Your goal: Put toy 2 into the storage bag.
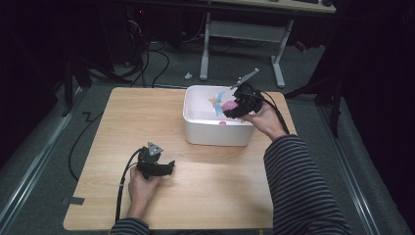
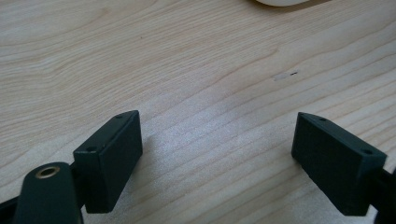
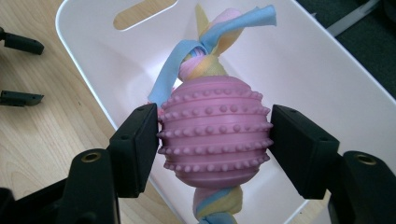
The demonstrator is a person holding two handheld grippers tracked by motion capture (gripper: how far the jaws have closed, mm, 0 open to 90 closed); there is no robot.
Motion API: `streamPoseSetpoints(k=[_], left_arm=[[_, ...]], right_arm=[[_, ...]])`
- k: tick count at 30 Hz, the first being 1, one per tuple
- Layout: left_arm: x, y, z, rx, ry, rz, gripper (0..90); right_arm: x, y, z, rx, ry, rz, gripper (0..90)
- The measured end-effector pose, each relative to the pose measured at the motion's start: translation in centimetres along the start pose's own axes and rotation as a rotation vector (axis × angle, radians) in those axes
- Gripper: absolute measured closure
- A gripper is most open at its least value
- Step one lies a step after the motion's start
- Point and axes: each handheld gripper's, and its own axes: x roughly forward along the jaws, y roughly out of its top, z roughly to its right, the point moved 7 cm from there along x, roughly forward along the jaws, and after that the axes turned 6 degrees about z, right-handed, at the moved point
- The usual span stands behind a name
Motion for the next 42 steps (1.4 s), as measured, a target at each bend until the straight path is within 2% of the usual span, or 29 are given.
streamPoseSetpoints(k=[11, 15, 18, 23, 30, 36, 42], left_arm=[[0.0, 0.0, 0.0, -0.002, 0.0, 0.001, 16.5], [0.0, 0.0, 0.0, -0.002, -0.001, 0.001, 16.5], [0.0, 0.0, 0.0, -0.001, 0.0, 0.0, 16.5], [0.0, 0.0, 0.0, -0.005, 0.001, 0.003, 17.1], [0.0, 0.0, 0.0, -0.002, 0.001, 0.002, 17.1], [0.0, 0.0, 0.0, -0.003, 0.002, 0.002, 17.1], [0.0, 0.0, 0.0, -0.002, 0.002, 0.002, 17.1]], right_arm=[[1.8, -0.1, -1.6, -0.031, 0.062, -0.053, 34.4], [2.0, -0.2, -1.7, -0.02, 0.081, -0.061, 33.2], [1.8, -0.1, -1.7, 0.003, 0.091, -0.043, 30.2], [0.5, -0.2, -1.5, 0.009, 0.067, 0.008, 30.5], [-2.6, -1.8, -0.9, 0.074, 0.015, 0.115, 34.7], [-4.6, -3.9, -0.6, 0.104, -0.002, 0.142, 36.5], [-6.2, -5.6, -0.3, 0.158, -0.025, 0.167, 37.4]])
